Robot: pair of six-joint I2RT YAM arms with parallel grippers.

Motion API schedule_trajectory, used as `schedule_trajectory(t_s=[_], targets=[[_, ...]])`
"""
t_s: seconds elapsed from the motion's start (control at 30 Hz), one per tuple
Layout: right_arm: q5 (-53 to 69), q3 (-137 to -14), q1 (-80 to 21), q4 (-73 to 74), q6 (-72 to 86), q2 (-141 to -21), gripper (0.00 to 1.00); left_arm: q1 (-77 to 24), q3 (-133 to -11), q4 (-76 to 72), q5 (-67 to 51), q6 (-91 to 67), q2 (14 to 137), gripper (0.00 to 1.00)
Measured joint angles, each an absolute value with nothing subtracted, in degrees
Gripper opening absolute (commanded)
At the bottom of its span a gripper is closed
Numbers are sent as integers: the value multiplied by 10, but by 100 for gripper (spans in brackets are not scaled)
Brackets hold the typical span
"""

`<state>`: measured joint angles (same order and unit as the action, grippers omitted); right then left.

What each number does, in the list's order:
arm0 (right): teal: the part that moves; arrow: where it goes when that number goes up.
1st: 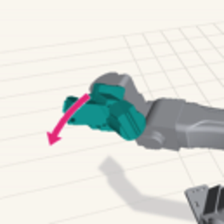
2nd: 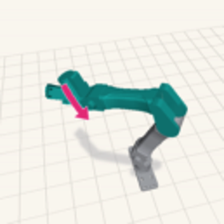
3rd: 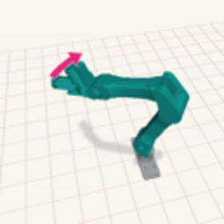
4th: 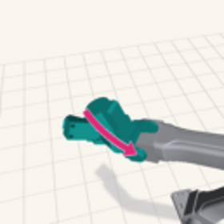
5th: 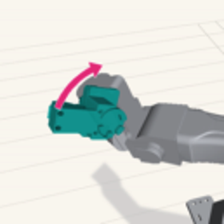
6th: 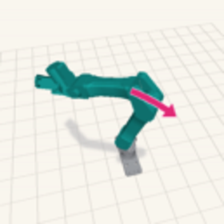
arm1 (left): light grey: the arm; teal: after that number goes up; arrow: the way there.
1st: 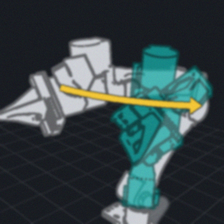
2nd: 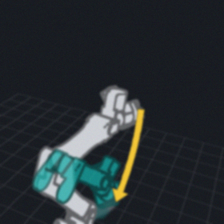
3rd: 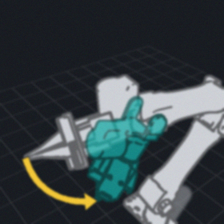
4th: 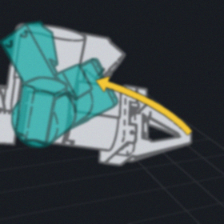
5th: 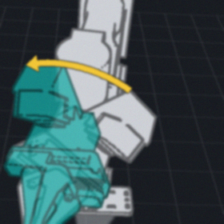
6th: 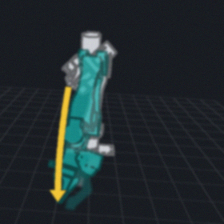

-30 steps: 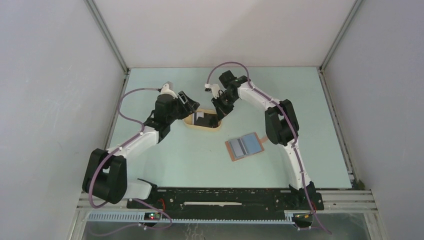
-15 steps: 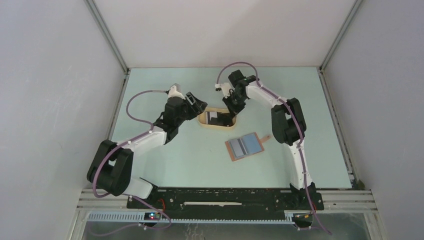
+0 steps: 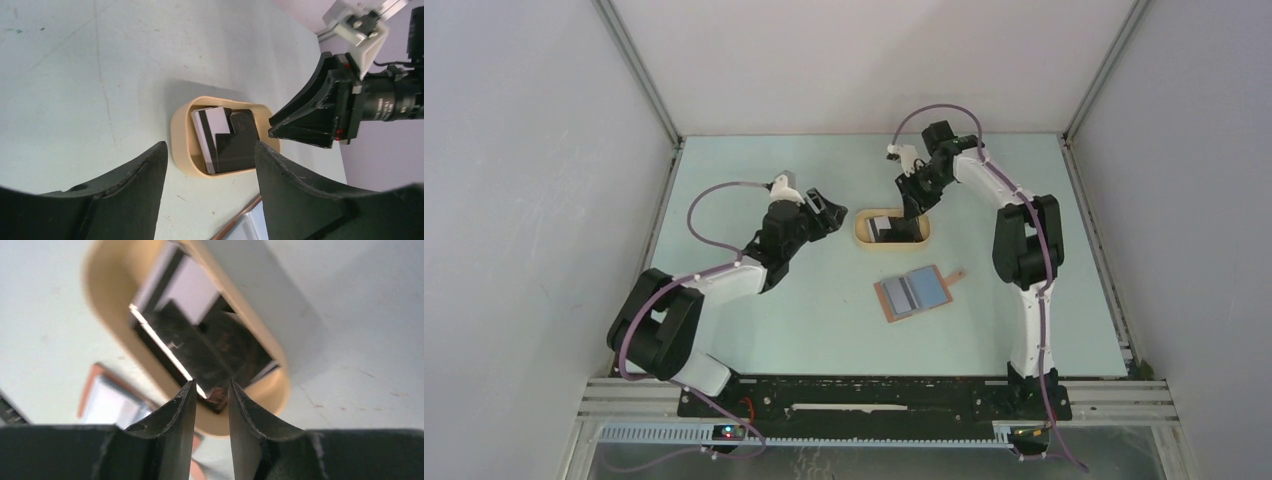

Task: Put the credit cards into the card holder
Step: Move the storage box to the center of the board.

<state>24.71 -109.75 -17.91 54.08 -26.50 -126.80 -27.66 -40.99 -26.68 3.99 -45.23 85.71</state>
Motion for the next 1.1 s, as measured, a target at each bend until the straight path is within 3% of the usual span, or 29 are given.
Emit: schedule_trajectory(t_s=[0.1,0.37,1.1], targets=[[312,-1085,-186,539,-269,-1238,43,-292,-394,-296,42,-437,850,77],[428,-1054,-201,503,-242,-1203,49,-326,-363,-335,65,-419,841,79],[433,-1032,-200,443,-149,-1215,54,-343,-363,-355,119,-418,878,82]])
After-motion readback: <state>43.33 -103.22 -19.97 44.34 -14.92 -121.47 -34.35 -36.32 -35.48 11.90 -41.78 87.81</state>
